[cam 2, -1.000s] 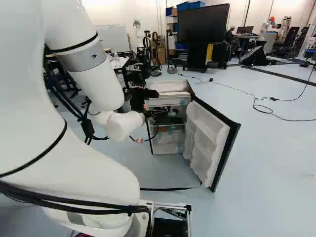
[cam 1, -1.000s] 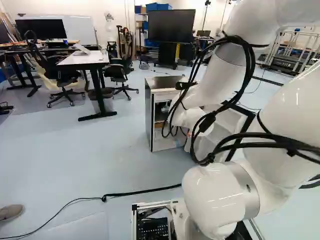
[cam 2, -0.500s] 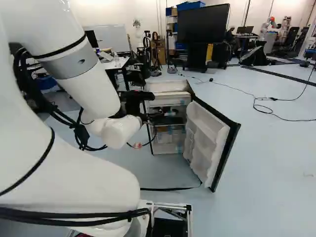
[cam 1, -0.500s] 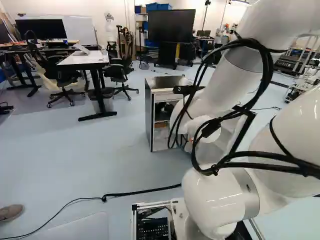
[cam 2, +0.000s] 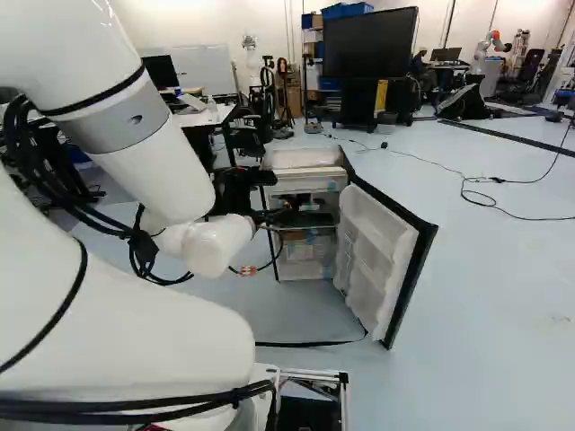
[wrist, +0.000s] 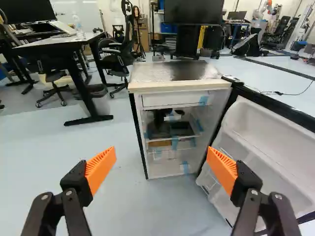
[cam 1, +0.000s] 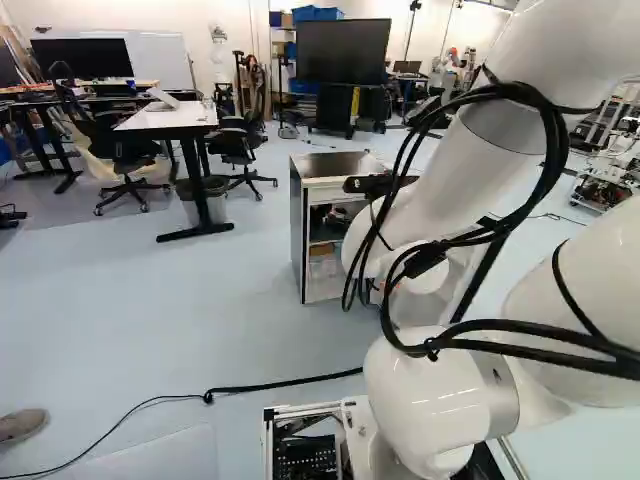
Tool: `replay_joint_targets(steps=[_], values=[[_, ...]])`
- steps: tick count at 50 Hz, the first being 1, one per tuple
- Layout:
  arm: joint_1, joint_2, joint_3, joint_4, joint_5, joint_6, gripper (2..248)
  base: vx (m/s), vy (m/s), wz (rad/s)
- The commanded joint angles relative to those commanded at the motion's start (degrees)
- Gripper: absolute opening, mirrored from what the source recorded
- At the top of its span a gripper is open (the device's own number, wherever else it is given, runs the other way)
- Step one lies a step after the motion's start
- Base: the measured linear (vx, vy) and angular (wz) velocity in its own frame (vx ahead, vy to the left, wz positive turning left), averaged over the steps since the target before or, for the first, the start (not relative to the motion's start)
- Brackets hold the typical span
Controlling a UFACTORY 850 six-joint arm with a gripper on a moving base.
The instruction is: Open the fridge door
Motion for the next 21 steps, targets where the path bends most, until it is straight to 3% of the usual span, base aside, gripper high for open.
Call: replay_joint_targets(steps=[21], values=[[-0.01,0.13,0.10,-0.19,-0.07,0.04,247,0.000,0.000,0.000]])
